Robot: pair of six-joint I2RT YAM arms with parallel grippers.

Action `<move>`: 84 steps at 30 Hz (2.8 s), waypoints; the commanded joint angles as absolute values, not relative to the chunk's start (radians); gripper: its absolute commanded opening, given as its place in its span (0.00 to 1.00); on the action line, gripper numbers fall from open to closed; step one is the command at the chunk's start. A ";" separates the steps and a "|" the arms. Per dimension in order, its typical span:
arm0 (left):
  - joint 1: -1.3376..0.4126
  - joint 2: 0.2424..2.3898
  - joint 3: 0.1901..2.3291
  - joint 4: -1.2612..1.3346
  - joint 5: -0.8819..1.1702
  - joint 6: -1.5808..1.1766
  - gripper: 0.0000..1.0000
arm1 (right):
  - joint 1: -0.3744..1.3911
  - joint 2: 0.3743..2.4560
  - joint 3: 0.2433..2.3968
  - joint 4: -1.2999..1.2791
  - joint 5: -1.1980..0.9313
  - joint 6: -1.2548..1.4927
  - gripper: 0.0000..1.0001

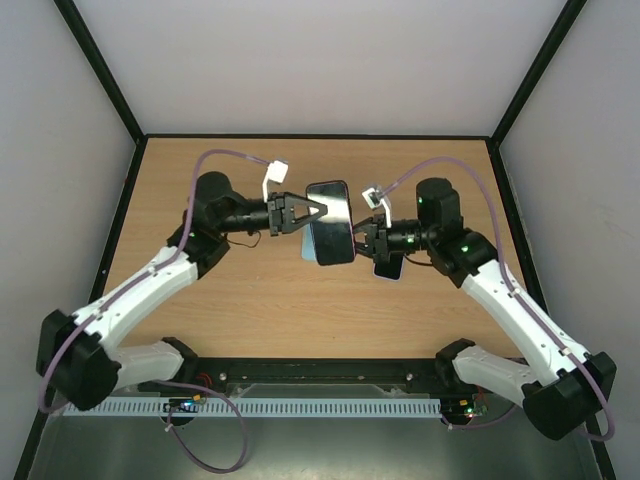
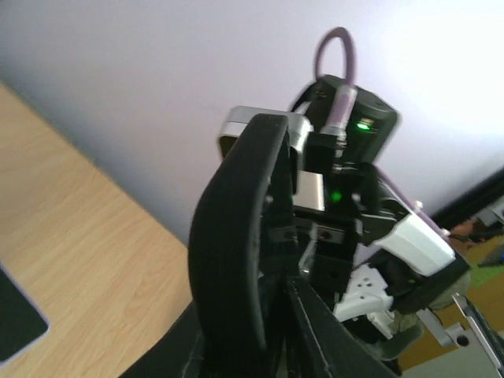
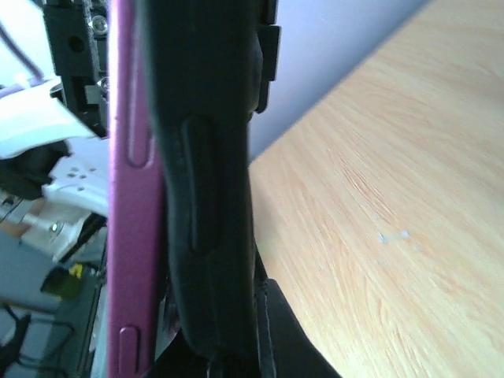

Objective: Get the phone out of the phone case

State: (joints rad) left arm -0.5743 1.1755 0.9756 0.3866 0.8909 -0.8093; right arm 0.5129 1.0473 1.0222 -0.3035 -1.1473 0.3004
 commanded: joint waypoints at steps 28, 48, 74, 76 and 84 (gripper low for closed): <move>-1.118 1.108 0.624 0.227 -0.448 -0.179 0.59 | 0.372 1.311 0.671 -0.241 -0.860 0.454 0.02; -1.359 1.546 0.773 0.307 -0.716 0.154 0.53 | 0.370 1.395 0.684 -0.197 -1.011 0.494 0.02; -1.324 1.522 0.810 0.298 -0.839 0.185 0.03 | 0.365 1.336 0.663 -0.191 -0.987 0.518 0.02; -1.309 1.480 0.805 0.289 -0.819 0.147 0.03 | 0.364 1.324 0.671 -0.226 -0.915 0.484 0.02; -1.132 1.275 0.788 0.194 -0.470 -0.130 0.03 | 0.364 1.300 0.679 -0.264 -0.816 0.445 0.02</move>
